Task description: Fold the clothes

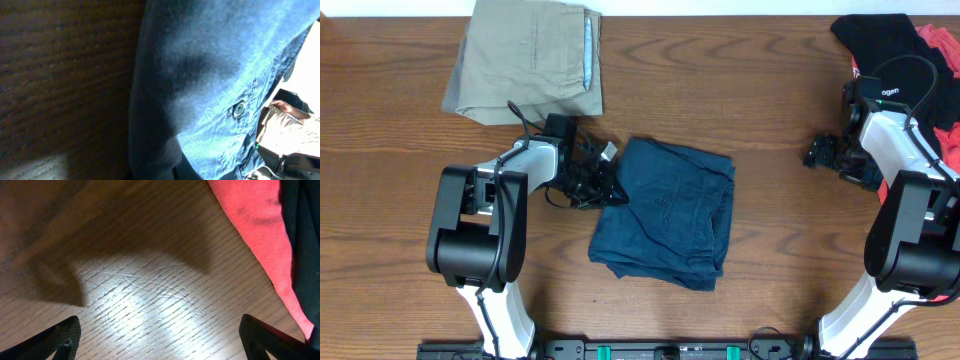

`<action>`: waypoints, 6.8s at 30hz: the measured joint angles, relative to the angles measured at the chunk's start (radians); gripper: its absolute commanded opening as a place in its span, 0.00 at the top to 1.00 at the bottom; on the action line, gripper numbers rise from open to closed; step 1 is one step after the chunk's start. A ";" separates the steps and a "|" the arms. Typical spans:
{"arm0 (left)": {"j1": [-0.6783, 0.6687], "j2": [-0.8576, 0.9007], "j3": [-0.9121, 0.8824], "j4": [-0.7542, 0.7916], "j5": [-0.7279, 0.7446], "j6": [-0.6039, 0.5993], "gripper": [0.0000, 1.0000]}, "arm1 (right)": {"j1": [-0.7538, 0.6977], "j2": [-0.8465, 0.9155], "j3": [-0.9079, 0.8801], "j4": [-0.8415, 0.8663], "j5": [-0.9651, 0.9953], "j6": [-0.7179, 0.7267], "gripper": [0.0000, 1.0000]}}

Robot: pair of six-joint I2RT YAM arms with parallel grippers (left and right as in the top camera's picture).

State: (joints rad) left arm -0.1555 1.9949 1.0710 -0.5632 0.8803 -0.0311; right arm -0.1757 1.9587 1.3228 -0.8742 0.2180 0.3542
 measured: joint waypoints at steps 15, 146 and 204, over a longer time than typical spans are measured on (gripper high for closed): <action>-0.008 -0.069 0.282 -0.279 -0.245 -0.020 0.94 | 0.000 0.000 0.000 0.000 0.000 0.000 0.01; 0.359 0.188 0.848 -0.200 -0.754 -0.071 0.26 | 0.000 0.000 0.000 0.000 0.000 0.000 0.01; 0.361 0.012 0.852 -0.174 -0.093 -0.461 0.45 | 0.000 0.000 0.000 0.000 0.000 0.000 0.01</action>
State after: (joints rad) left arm 0.2054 2.0068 1.9232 -0.7376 0.7868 -0.4919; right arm -0.1757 1.9587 1.3228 -0.8742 0.2180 0.3542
